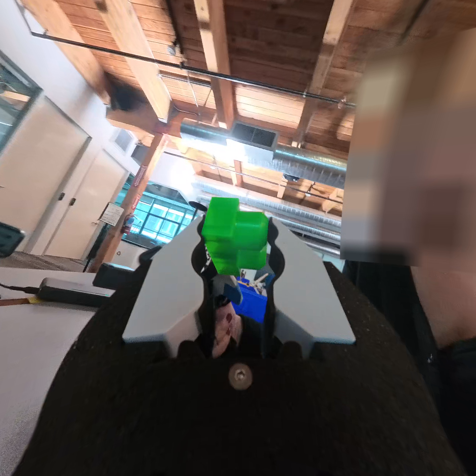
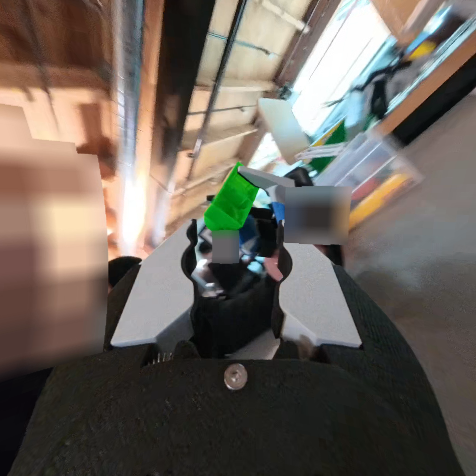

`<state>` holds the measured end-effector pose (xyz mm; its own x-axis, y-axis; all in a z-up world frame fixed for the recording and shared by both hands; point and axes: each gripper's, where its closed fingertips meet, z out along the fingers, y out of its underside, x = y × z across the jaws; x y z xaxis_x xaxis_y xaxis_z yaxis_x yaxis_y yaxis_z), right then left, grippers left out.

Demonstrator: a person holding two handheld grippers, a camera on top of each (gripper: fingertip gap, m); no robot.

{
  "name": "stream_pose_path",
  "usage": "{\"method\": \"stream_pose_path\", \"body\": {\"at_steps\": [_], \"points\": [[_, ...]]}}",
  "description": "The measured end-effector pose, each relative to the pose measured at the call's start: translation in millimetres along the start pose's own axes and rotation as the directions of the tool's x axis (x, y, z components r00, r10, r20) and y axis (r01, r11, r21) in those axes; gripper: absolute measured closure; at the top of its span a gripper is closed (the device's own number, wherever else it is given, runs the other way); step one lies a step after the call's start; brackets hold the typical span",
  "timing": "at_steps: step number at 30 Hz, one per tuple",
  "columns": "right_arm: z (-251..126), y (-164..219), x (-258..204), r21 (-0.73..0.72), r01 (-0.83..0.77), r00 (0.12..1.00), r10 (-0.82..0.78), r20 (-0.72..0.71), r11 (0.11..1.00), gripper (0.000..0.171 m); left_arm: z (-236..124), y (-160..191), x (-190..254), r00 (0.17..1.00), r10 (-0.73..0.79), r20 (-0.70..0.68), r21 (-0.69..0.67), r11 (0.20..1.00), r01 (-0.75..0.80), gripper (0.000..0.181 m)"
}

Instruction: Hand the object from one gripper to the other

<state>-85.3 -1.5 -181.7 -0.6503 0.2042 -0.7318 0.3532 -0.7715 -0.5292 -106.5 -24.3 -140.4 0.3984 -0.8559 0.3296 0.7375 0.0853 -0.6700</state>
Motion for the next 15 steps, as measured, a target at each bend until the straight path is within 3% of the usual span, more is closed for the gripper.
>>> {"method": "stream_pose_path", "body": {"at_steps": [3,8,12,15], "points": [[7.3,16.0,-9.0,-0.086,-0.150,0.982,0.158,0.104,0.985,0.111,7.8,16.4,4.0,0.999,0.046,-0.018,-0.086,0.995,-0.047,0.136],[10.6,15.6,-16.6,-0.088,-0.184,0.962,0.198,0.188,0.979,0.125,13.3,33.5,3.1,0.996,0.091,-0.014,-0.172,0.981,-0.092,0.136],[8.2,12.7,-6.8,-0.077,-0.027,0.997,0.032,0.065,0.997,0.134,10.1,29.5,-14.0,0.994,0.057,0.089,-0.152,0.987,-0.043,0.130],[1.8,0.1,13.8,-0.058,0.217,0.962,-0.223,-0.159,0.975,0.134,-0.5,29.0,-44.7,0.954,0.085,0.286,-0.180,0.983,-0.034,0.099]]}}
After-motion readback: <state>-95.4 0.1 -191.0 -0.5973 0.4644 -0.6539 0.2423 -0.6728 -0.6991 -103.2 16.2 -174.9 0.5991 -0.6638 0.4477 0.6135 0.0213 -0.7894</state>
